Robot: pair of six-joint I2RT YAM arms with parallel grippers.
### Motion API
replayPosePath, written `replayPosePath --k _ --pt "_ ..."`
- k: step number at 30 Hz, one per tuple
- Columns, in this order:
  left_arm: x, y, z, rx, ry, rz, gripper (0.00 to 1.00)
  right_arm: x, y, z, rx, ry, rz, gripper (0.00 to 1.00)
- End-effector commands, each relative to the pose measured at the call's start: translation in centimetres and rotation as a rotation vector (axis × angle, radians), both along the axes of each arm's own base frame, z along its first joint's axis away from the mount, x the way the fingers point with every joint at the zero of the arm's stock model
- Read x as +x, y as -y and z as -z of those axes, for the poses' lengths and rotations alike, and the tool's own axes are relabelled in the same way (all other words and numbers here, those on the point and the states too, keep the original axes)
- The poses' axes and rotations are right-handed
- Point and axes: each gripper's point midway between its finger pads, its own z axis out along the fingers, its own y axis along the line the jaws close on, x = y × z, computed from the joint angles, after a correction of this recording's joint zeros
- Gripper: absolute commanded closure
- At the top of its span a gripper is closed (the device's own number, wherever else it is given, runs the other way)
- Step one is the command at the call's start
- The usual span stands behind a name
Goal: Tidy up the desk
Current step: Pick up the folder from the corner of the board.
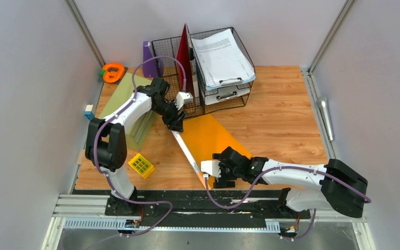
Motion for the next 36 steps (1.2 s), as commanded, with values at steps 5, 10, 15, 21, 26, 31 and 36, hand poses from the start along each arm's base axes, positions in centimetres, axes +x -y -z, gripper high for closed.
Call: replayPosePath --k 5,10,15,21,26,31,36 --pt "-8.1 3.8 -5.1 -0.259 -0.286 0.167 0.51 2.0 0.6 0.5 -0.028 0.078 0.083 0.18" --pt "-9.6 2.9 -3.7 -0.181 -0.337 0.191 0.6 1.8 0.8 0.1 -0.017 0.075 0.08 0.19" --pt "-11.1 2.1 -2.5 -0.114 -0.372 0.221 0.78 1.6 1.7 -0.9 -0.001 0.106 0.065 0.19" --pt "-10.9 1.8 -2.6 -0.078 -0.377 0.226 1.0 1.9 1.6 -2.9 0.076 0.157 0.061 0.18" --pt "-10.2 2.2 -3.9 -0.085 -0.365 0.231 1.0 1.8 2.1 -3.0 0.083 0.173 0.057 0.17" --pt "-9.2 1.9 -5.0 -0.063 -0.303 0.238 1.0 2.0 3.7 -3.4 0.073 0.229 0.071 0.14" --pt "-8.1 1.6 -5.3 -0.019 -0.247 0.236 1.0 2.5 5.7 -3.7 0.063 0.293 0.104 0.11"
